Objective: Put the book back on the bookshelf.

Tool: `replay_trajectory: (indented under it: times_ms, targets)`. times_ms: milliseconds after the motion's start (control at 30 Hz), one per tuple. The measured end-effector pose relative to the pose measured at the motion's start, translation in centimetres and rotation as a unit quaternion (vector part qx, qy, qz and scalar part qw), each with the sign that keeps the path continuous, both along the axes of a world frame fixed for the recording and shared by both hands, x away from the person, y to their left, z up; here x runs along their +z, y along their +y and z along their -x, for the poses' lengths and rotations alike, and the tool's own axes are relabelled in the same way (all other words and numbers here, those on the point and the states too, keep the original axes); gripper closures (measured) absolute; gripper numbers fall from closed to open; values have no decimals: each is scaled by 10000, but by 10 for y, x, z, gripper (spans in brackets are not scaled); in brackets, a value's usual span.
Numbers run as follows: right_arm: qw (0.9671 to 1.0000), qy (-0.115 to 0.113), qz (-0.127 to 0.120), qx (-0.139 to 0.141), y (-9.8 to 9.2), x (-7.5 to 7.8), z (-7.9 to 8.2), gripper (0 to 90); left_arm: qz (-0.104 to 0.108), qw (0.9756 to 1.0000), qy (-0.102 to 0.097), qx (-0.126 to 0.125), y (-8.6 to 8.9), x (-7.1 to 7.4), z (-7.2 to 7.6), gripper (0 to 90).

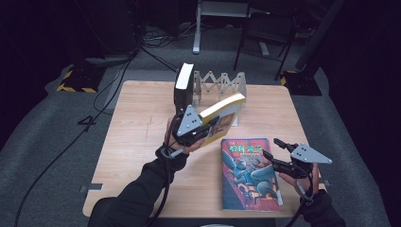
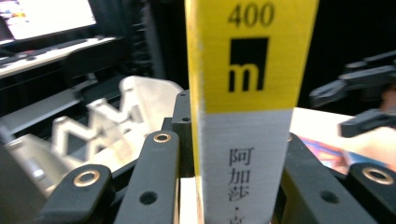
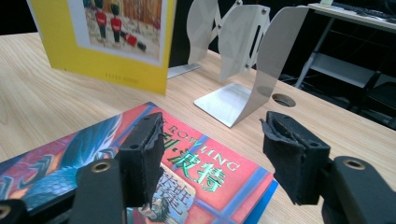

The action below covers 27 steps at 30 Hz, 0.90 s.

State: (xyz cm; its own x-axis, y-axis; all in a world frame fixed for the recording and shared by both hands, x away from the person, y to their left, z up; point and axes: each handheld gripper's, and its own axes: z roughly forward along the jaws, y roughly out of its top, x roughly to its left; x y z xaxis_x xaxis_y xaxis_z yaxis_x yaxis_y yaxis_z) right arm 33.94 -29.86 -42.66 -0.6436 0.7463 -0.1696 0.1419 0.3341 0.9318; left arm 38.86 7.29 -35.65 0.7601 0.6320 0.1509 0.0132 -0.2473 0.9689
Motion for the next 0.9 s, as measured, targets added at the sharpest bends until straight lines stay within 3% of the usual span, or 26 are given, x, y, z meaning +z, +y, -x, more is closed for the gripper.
replay_trajectory:
  times_ms: [133,233,300,467,500,533,600,900]
  targets:
    - [10000,26,18,-41,-1,-1,0,387,36,9993,23,361,11,-3,-7,750]
    - [9999,79,45,-57,-1,-2,-1,387,-5,9966,31,828,20,-10,-15,750]
    - [9999,104,50,-49,-1,-2,-1,388,-5,9957,66,928,22,-12,-17,751]
    - [9998,123,136,7,3,-4,-2,387,-157,9885,66,1504,29,-20,-26,751]
    - [9998,123,136,7,3,-4,-2,387,-157,9885,66,1504,29,-20,-26,750]
    - [9998,138,150,17,3,-5,-2,388,-159,9857,67,1679,30,-21,-28,750]
    - [9997,171,160,33,4,-6,-3,388,-197,9824,67,1858,30,-24,-32,751]
    - [9994,191,285,94,8,-8,-2,388,-57,9727,367,2292,28,-41,-46,750]
